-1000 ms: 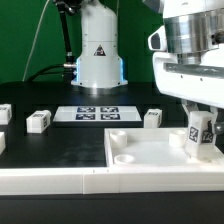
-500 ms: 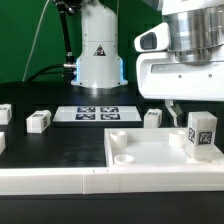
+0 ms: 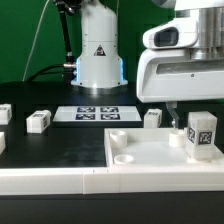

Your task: Assemble one leg

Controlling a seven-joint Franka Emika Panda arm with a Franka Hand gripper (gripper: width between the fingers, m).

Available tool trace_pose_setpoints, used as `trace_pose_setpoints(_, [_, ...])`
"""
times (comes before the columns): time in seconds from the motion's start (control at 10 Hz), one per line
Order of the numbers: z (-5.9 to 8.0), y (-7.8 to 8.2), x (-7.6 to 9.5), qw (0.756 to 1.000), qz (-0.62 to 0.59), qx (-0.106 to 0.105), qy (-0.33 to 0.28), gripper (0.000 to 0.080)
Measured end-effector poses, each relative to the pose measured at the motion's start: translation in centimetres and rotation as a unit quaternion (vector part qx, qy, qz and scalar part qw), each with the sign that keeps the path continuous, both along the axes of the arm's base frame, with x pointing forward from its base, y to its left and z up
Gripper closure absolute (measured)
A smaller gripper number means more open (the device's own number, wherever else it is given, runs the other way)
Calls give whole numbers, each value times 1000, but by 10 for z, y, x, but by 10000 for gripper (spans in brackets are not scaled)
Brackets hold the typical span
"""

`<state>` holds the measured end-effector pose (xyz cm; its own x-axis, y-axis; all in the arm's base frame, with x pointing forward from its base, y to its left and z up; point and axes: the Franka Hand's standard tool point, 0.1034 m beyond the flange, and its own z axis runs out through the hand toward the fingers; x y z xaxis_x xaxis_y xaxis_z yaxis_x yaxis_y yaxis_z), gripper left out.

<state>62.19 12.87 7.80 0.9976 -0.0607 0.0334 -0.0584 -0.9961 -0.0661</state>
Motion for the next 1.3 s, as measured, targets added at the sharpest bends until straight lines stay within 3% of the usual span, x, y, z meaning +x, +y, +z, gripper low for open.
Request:
trace_pose_setpoints(0.3, [1,0,1,993,120,-8,-9,150])
trace_pose_setpoints(0.6, [1,0,1,994,113,-7,-8,176])
trace_pose_setpoints(0.7, [1,0,1,994,113,-7,-8,353])
trace_pose_setpoints(0.8, [1,-1,1,994,113,-8,-8,353])
trace_pose_setpoints(0.9, [0,-4,1,994,111,-10,-8,494])
trace_pose_setpoints(1.3, [0,-6,1,996,94,-10,-7,500])
